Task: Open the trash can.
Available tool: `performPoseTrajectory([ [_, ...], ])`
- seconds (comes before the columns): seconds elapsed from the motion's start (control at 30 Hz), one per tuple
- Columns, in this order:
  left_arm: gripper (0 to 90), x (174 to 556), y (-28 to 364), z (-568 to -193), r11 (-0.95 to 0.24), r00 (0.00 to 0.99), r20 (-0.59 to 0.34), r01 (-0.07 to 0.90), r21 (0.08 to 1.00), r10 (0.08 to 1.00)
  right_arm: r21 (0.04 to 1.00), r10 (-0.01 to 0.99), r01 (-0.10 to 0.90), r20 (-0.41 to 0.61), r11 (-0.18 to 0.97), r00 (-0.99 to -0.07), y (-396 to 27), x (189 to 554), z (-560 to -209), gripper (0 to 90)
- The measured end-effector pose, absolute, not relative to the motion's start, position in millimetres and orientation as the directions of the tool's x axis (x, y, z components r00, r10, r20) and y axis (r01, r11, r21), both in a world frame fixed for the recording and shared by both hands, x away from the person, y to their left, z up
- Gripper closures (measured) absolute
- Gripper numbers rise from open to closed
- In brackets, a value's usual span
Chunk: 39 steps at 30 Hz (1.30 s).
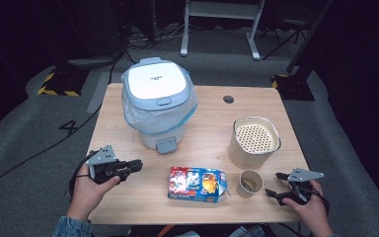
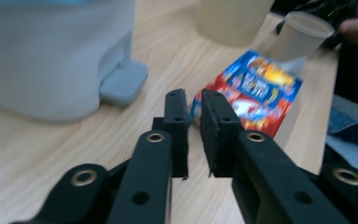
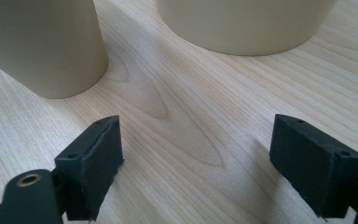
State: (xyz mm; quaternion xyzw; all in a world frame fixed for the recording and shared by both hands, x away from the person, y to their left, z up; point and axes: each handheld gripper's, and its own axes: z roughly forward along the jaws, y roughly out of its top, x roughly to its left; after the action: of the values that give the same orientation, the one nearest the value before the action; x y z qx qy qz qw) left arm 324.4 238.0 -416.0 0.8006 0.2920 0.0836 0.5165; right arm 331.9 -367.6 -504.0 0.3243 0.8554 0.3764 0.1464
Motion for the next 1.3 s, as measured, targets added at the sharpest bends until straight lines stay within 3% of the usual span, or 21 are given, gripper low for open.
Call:
performPoseTrajectory([
  [0.13,90.0,333,235,-394,-0.265,0.853,-0.153,0.318,0.910,0.499,0.740,0.664,0.445,-0.004,0.505,-0.748,-368,332,-504,17.3],
  [0.73,90.0,365,214,-336,-0.262,0.905,-0.109,0.232,0.937,0.411,0.741,0.666,0.445,-0.003,0.502,-0.746,-368,332,-504,18.2],
  [1.3,90.0,390,201,-300,-0.275,0.899,-0.052,0.188,0.943,0.436,0.741,0.666,0.445,-0.004,0.502,-0.746,-368,332,-504,18.4],
])
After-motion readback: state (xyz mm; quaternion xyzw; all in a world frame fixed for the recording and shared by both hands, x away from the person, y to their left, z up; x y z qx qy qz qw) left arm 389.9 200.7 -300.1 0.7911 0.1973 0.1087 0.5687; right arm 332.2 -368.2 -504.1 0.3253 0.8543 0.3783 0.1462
